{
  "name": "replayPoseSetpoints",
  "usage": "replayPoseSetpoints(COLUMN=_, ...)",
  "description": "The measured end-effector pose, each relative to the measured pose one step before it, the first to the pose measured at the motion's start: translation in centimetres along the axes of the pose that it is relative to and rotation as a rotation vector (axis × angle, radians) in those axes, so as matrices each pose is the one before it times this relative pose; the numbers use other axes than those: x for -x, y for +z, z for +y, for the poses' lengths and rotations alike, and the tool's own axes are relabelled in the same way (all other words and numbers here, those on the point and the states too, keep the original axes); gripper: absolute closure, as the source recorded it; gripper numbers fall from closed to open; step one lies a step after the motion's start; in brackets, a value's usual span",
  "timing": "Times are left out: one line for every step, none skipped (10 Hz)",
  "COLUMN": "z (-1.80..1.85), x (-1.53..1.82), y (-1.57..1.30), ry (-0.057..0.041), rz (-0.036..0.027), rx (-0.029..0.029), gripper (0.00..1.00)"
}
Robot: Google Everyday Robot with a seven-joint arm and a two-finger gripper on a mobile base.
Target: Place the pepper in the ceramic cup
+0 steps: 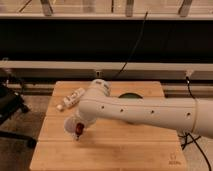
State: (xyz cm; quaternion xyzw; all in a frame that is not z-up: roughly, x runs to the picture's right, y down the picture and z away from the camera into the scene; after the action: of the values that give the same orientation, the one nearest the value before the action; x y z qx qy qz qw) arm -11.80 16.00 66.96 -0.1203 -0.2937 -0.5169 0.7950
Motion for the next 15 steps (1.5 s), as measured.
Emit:
replayPoseSetpoints(z=-0.792, x=0.377, y=0.017, ry=-0.01389, rz=-0.00986, rx=-0.00971, gripper=1.00)
replayPoseSetpoints(z=-0.380, x=0.188, y=-0.078, ry=-0.00737, rz=-0.00568, rx=-0.00285, gripper=1.00)
replayPoseSetpoints(z=-0.289, x=0.183, y=-0.098, ry=-0.00498, rz=-0.00786, rx=0.00183, gripper=1.00)
replayPoseSetpoints(z=-0.388, x=0.345, y=0.118, ry=-0.00678, rz=-0.01317, rx=0.00811, gripper=1.00)
replayPoseSetpoints(z=-0.281, x=0.238, y=0.194, ry=-0.00517, rz=-0.00986, rx=0.01185, gripper=1.00)
replayPoseSetpoints(z=-0.129, x=0.126, y=0.121, ry=-0.00098, rz=-0.00567, rx=0.00904, gripper=1.00)
replayPoseSetpoints(z=-0.122, x=0.040, y=0.210, ry=0.00216, rz=-0.00855, rx=0.01447, gripper=1.00)
replayPoseSetpoints(z=-0.089, x=0.008, y=0.144, ry=0.00192, rz=-0.00643, rx=0.00718, gripper=1.00)
replayPoseSetpoints(z=-0.136, x=0.010, y=0.147, ry=0.00091, rz=-0.00587, rx=0.00613, gripper=1.00)
replayPoseSetpoints(z=-0.135, x=0.069, y=0.201, ry=-0.00225, rz=-0.00483, rx=0.00826, gripper=1.00)
replayPoseSetpoints(z=-0.024, x=-0.011, y=0.246, ry=0.00159, rz=-0.00588, rx=0.00751, gripper=1.00)
replayPoseSetpoints(z=0.148, x=-0.108, y=0.270, ry=0.00423, rz=-0.00606, rx=0.00869, gripper=1.00)
replayPoseSetpoints(z=0.058, x=-0.036, y=0.209, ry=0.00099, rz=-0.00422, rx=0.00628, gripper=1.00)
replayPoseSetpoints(z=0.127, x=0.000, y=0.334, ry=0.00319, rz=-0.00728, rx=0.00941, gripper=1.00)
replayPoseSetpoints(z=0.218, x=-0.109, y=0.219, ry=0.00807, rz=-0.00374, rx=0.00766, gripper=0.98)
